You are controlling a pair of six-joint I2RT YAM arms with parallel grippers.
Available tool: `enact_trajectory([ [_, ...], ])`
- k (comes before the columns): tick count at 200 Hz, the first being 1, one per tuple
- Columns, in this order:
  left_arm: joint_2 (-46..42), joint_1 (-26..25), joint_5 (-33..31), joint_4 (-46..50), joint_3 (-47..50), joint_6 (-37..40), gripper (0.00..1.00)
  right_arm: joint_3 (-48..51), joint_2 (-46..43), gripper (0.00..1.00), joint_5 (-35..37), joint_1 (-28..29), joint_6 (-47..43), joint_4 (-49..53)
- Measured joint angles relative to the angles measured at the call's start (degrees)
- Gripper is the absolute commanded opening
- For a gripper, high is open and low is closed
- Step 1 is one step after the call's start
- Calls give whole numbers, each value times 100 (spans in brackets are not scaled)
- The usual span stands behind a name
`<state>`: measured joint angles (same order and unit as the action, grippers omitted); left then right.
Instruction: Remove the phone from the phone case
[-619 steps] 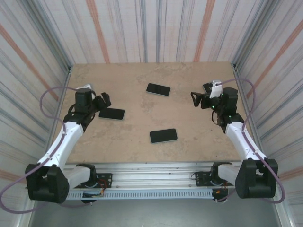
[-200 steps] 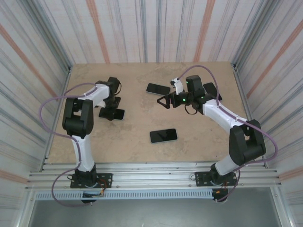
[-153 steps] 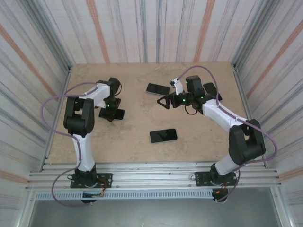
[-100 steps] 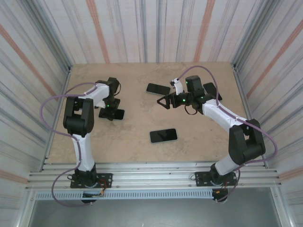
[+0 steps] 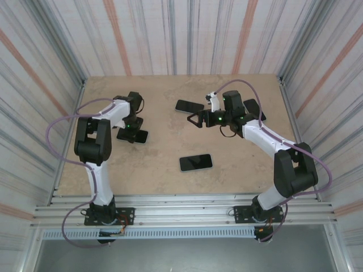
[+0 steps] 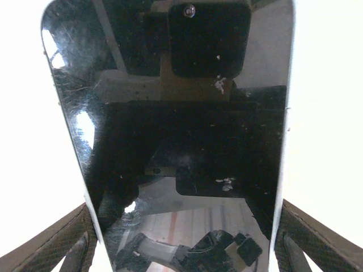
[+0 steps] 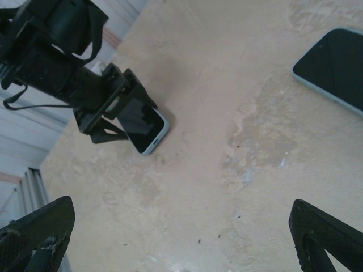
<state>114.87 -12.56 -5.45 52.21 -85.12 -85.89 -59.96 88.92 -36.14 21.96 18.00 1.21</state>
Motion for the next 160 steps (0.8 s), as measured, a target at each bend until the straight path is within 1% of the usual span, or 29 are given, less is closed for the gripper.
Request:
enact_trajectory([
  [43,-752,-210,-57,-31,85,575,69,107,0,99,-214,168,767,-358],
  [56,-981,-328,-37,-101,87,844,67,142,13,100,-254,282,970,-522],
  [72,-1211,-472,33,-247,87,1276,67,146,90,98,-251,444,1187,-769],
  [116,-1453,-833,326,-568,44,2413,65,203,350,88,-125,815,1639,-1386],
  [142,-1606,-1005,531,-798,50,2966,65,212,542,75,-70,968,1926,-1766],
  [160,-1790,-1117,684,-1010,50,3274,64,210,739,72,-39,1062,2098,-1989],
])
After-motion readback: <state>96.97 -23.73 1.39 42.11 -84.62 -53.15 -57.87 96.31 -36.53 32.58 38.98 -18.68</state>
